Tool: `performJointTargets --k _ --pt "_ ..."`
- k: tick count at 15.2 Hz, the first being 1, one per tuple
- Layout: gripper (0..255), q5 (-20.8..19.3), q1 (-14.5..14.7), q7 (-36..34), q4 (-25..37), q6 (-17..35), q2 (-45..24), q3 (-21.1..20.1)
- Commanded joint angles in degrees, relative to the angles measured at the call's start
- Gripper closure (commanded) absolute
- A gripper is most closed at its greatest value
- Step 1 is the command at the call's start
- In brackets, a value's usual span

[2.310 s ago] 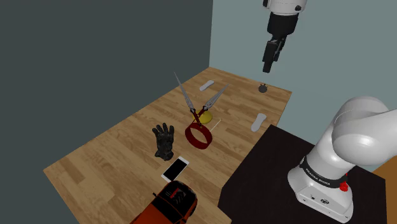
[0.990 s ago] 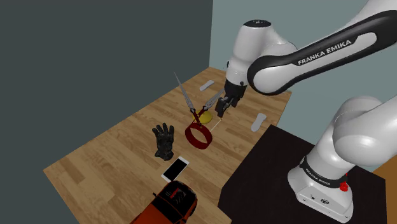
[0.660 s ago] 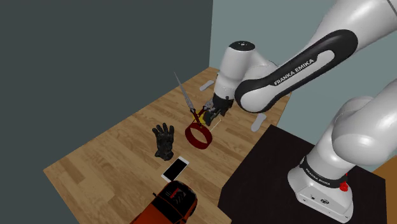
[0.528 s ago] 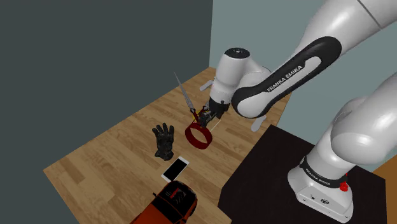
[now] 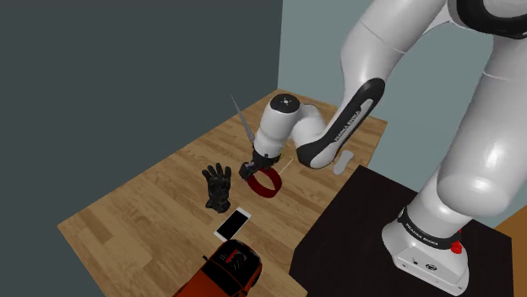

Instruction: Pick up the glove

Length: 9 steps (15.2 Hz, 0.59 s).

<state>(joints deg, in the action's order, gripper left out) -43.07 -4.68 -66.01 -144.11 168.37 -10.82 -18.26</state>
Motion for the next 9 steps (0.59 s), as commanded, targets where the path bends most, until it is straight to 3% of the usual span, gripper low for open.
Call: performJointTargets --k 1,5,9 --pt "0 -9.9 4.5 -10.4 4.6 1.2 -5.5 4.8" --pt "0 -20.0 12.7 -23.5 14.0 3.2 -14.7 12.6" --pt "0 -25.0 18.4 -32.6 23.8 4.6 -23.5 17.6"
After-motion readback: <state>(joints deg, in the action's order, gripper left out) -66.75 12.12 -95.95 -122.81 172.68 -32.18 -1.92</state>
